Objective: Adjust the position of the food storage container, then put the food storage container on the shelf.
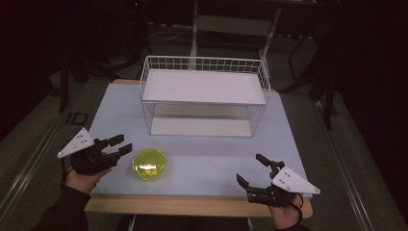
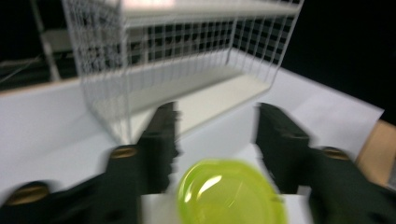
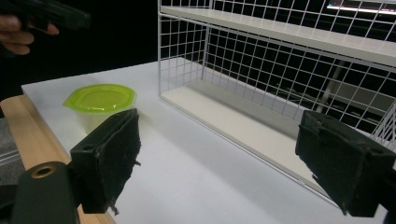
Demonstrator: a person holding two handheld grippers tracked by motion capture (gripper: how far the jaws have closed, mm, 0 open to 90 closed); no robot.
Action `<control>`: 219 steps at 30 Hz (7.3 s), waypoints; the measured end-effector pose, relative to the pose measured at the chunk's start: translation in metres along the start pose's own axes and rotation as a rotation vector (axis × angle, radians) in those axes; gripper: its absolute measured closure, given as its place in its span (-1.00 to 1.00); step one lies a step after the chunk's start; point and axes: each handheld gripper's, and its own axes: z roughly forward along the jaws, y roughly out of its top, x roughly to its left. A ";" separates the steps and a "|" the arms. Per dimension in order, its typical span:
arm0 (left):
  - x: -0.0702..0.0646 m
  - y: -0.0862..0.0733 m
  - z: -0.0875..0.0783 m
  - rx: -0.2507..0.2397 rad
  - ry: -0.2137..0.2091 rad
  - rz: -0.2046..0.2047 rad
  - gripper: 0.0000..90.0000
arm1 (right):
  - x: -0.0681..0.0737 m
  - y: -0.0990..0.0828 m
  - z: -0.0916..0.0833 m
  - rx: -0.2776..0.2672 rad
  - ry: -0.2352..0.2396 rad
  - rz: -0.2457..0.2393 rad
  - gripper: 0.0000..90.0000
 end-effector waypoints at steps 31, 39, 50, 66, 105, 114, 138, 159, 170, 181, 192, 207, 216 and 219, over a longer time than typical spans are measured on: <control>0.015 -0.068 0.061 0.477 -0.017 -0.132 1.00 | -0.001 -0.002 0.001 0.012 0.018 0.017 -0.69; 0.007 -0.062 0.082 0.477 -0.042 -0.126 1.00 | -0.001 -0.002 0.001 0.013 0.016 0.015 -0.69; 0.006 -0.059 0.104 0.496 -0.002 -0.137 1.00 | -0.001 -0.002 -0.001 0.014 0.021 0.023 -0.69; -0.013 -0.065 0.084 0.522 -0.020 -0.274 1.00 | 0.000 -0.002 0.000 0.018 0.020 0.014 -0.69; -0.091 -0.046 0.205 0.564 -0.191 -0.251 1.00 | -0.010 -0.007 -0.001 0.025 0.024 0.040 -0.69; -0.077 -0.037 0.179 0.489 -0.161 -0.215 0.71 | -0.011 -0.008 0.000 0.035 0.026 0.041 -0.69; -0.091 0.000 0.101 0.156 -0.222 -0.068 -0.97 | -0.005 -0.011 0.013 0.120 -0.014 -0.019 -0.68; -0.116 0.036 0.125 0.179 -0.315 -0.047 -0.97 | -0.023 0.028 0.043 0.250 0.012 0.039 -0.73; -0.110 0.011 0.164 0.318 -0.235 -0.184 -0.87 | -0.038 0.012 0.093 0.472 0.082 0.222 -0.69; -0.094 -0.009 0.183 0.388 -0.161 -0.346 -0.47 | -0.056 -0.010 0.117 0.553 0.079 0.447 -0.23; -0.092 -0.026 0.189 0.453 -0.220 -0.420 0.07 | -0.054 -0.026 0.126 0.669 0.113 0.515 0.29; -0.109 -0.022 0.173 0.483 -0.183 -0.412 0.67 | -0.043 -0.020 0.114 0.642 0.154 0.588 0.75; -0.107 -0.002 0.163 0.446 -0.169 -0.411 0.80 | -0.036 0.002 0.106 0.601 0.118 0.520 0.78; -0.107 0.009 0.160 0.430 -0.164 -0.393 0.80 | -0.036 0.012 0.103 0.573 0.115 0.503 0.78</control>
